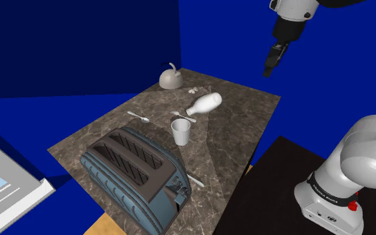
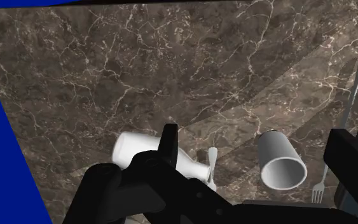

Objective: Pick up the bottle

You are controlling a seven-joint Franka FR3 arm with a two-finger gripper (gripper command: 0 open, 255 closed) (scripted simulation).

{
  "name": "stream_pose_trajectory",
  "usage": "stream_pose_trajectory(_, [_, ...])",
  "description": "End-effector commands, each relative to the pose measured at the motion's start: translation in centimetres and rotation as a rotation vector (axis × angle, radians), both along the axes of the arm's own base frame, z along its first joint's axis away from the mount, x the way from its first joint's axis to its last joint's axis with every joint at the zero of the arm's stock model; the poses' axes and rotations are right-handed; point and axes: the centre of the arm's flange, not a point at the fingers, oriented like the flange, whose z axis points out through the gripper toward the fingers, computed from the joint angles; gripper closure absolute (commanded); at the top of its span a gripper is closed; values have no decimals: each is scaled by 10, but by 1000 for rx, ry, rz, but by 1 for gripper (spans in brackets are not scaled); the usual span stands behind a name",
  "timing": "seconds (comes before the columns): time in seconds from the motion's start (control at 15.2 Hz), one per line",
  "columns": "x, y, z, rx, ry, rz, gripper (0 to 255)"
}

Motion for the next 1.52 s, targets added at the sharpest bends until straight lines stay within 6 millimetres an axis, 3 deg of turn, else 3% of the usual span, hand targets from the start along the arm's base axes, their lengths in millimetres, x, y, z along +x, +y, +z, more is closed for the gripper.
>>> stream_pose_trajectory(0.0, [0, 0, 0, 0, 0, 0, 0])
stream_pose_trajectory(0.73, [106, -41, -92, -56, 38, 373, 0])
stream_pose_trajectory(1.45, [216, -46, -187, -112, 77, 745, 0])
